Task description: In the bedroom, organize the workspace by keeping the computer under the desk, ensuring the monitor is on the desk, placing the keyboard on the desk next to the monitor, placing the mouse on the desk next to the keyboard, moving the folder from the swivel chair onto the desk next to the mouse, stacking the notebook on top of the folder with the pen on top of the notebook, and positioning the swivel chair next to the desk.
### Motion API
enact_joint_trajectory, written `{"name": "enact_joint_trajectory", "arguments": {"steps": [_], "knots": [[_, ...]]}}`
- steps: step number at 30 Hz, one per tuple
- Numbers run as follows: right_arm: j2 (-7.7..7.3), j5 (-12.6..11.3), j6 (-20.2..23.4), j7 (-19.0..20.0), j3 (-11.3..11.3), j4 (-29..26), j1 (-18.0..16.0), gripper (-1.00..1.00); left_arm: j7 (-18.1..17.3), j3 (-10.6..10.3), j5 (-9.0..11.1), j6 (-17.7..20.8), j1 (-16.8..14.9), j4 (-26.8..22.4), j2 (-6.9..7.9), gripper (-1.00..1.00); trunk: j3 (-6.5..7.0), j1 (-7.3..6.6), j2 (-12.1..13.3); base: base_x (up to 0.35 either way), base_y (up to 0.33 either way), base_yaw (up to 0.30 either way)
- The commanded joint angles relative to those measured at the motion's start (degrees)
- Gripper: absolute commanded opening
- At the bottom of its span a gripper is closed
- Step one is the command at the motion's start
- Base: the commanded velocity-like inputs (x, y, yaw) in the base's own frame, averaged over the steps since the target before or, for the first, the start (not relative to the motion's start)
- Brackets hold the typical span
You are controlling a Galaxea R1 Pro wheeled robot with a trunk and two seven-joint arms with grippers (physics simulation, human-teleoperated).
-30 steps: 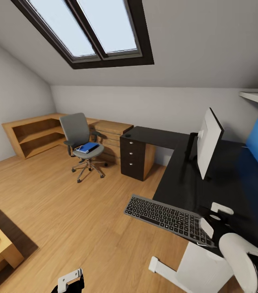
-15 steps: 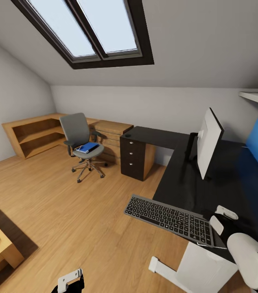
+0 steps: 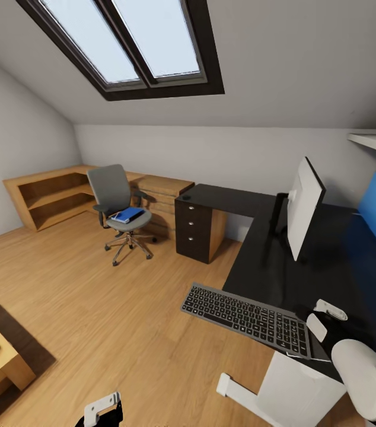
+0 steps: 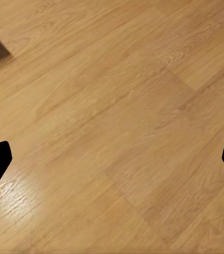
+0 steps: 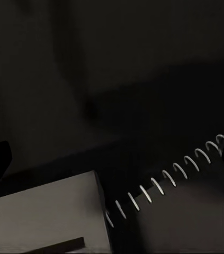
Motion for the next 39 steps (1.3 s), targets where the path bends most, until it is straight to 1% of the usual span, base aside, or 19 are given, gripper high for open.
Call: {"name": "enact_joint_trajectory", "arguments": {"steps": [1, 10, 19, 29, 39], "knots": [[0.00, -0.39, 0.30, -0.22, 0.18, -0.11, -0.02, 1.00, 0.32, -0.23, 0.60, -0.36, -0.04, 0.03, 0.04, 1.00, -0.06, -0.01, -0.04, -0.131, 0.000, 0.000], [0.00, -0.39, 0.28, -0.31, 0.18, -0.15, -0.02, 1.00, 0.31, -0.27, 0.60, -0.32, -0.04, 0.20, 0.03, 1.00, -0.06, -0.01, -0.04, -0.203, 0.000, 0.000], [0.07, -0.39, 0.18, -0.33, 0.20, -0.15, -0.02, 1.00, 0.30, -0.27, 0.60, -0.36, -0.02, 0.23, 0.03, 1.00, -0.06, -0.01, -0.04, -0.042, 0.000, 0.000], [0.09, -0.32, -0.04, -0.34, 0.25, -0.15, -0.02, 1.00, 0.28, -0.27, 0.60, -0.35, -0.03, 0.23, 0.02, 1.00, -0.06, -0.01, -0.04, -0.143, 0.000, 0.000], [0.32, -0.31, 0.07, -0.24, 0.41, -0.08, -0.02, 1.00, 0.26, -0.27, 0.60, -0.36, -0.04, 0.23, 0.04, 1.00, -0.06, -0.01, -0.04, -0.010, 0.000, 0.000]]}}
